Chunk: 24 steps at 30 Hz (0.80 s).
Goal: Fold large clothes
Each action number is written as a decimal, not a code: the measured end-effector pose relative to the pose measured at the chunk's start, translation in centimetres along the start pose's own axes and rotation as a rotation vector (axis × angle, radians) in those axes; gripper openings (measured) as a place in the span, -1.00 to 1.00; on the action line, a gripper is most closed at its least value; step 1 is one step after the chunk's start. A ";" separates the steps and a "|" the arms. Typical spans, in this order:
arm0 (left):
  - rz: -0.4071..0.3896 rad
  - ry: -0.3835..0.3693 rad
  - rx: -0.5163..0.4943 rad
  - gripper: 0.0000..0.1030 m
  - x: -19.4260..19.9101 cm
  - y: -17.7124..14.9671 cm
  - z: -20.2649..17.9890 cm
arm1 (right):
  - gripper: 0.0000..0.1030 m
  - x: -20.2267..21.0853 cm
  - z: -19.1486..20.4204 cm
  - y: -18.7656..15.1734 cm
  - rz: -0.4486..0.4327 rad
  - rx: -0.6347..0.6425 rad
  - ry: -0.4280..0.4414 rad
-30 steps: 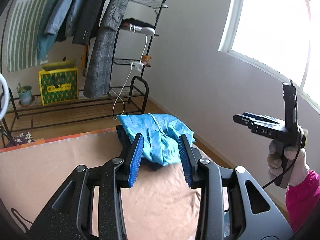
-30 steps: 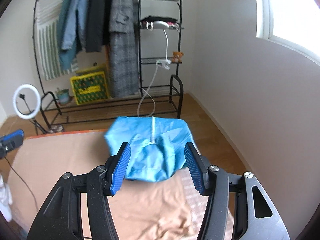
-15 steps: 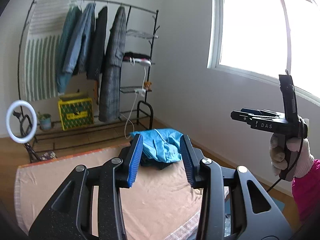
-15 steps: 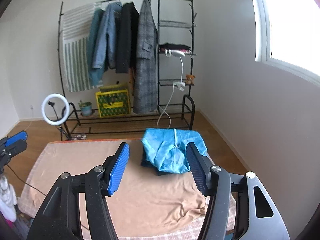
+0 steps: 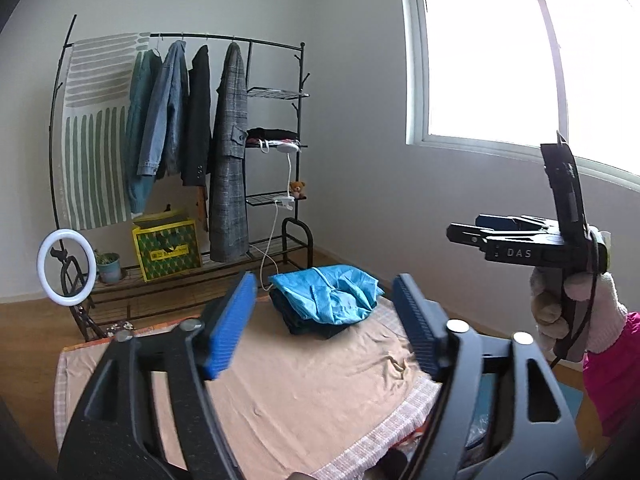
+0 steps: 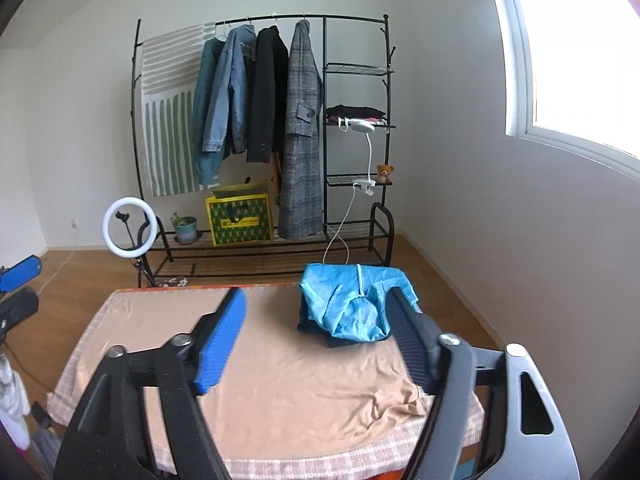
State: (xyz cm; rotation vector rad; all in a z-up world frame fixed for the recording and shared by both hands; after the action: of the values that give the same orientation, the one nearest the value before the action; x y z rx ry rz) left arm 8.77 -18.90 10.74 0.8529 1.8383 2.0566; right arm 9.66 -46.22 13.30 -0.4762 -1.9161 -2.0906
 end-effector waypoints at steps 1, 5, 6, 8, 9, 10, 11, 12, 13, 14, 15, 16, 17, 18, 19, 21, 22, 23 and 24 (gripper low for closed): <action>0.003 -0.001 -0.004 0.53 0.0 -0.3 -0.1 | 0.57 0.0 0.2 -0.3 -0.004 0.001 -0.007; 0.024 0.000 0.002 0.85 -1.2 -2.3 -0.1 | 0.65 -1.2 0.5 -1.2 -0.023 -0.009 -0.072; 0.033 0.000 0.009 0.94 -1.6 -2.9 -0.1 | 0.74 -1.5 0.5 -1.4 -0.030 -0.018 -0.088; 0.041 0.007 0.004 0.97 -2.3 -3.8 -0.1 | 0.92 -2.1 0.3 -2.0 -0.038 -0.031 -0.112; 0.043 0.018 -0.006 1.00 -2.7 -4.2 -0.1 | 0.96 -2.2 0.3 -2.3 -0.046 -0.037 -0.120; 0.044 0.032 -0.020 1.00 -3.3 -4.5 -0.1 | 0.97 -2.4 0.3 -2.8 -0.058 -0.042 -0.126; 0.046 0.046 -0.031 1.00 -3.9 -4.9 -0.1 | 0.97 -2.7 0.2 -3.1 -0.065 -0.048 -0.134; 0.048 0.055 -0.036 1.00 -4.4 -5.3 -0.1 | 0.97 -3.1 0.1 -3.5 -0.069 -0.059 -0.141; 0.053 0.064 -0.037 1.00 -5.0 -5.7 -0.1 | 0.97 -3.4 0.0 -4.0 -0.073 -0.073 -0.145; 0.058 0.068 -0.034 1.00 -5.6 -6.2 0.0 | 0.97 -3.9 -0.2 -4.4 -0.072 -0.087 -0.142; 0.067 0.072 -0.031 1.00 -6.2 -6.8 0.0 | 0.97 -4.1 -0.2 -5.0 -0.070 -0.098 -0.142; 0.074 0.075 -0.031 1.00 -6.7 -7.2 0.1 | 0.97 -4.6 -0.4 -5.4 -0.066 -0.108 -0.139; 0.084 0.076 -0.032 1.00 -7.3 -7.7 0.1 | 0.97 -5.1 -0.5 -5.9 -0.062 -0.115 -0.138; 0.093 0.077 -0.032 1.00 -8.0 -8.1 0.2 | 0.97 -5.7 -0.7 -6.5 -0.056 -0.121 -0.142; 0.102 0.078 -0.033 1.00 -8.7 -8.6 0.2 | 0.97 -6.1 -0.8 -6.9 -0.053 -0.126 -0.147; 0.120 0.081 -0.031 1.00 -10.0 -9.6 0.3 | 0.97 -7.6 -1.1 -7.8 -0.035 -0.133 -0.150; 0.123 0.084 -0.030 1.00 -10.4 -10.1 0.3 | 0.97 -8.0 -1.2 -8.4 -0.027 -0.135 -0.155; 0.129 0.093 -0.027 1.00 -11.0 -10.6 0.4 | 0.97 -8.6 -1.3 -8.8 -0.018 -0.138 -0.159; 0.132 0.100 -0.022 1.00 -11.4 -11.0 0.5 | 0.97 -9.1 -1.5 -9.2 -0.012 -0.142 -0.164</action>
State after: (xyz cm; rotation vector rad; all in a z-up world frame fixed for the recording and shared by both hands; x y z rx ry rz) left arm 16.09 -22.86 -2.77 0.9030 1.8520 2.2335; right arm 14.11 -47.06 1.10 -0.6880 -1.8662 -2.2697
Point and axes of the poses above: each gripper's, at about its wrist camera, not at the fingertips, and x roughly against the way its jaws point, z to its left, y to its top, the point moved 4 cm from there along -x, roughly the way its jaws point, and after that the axes turned 8 degrees about y, right-handed, at the moved point
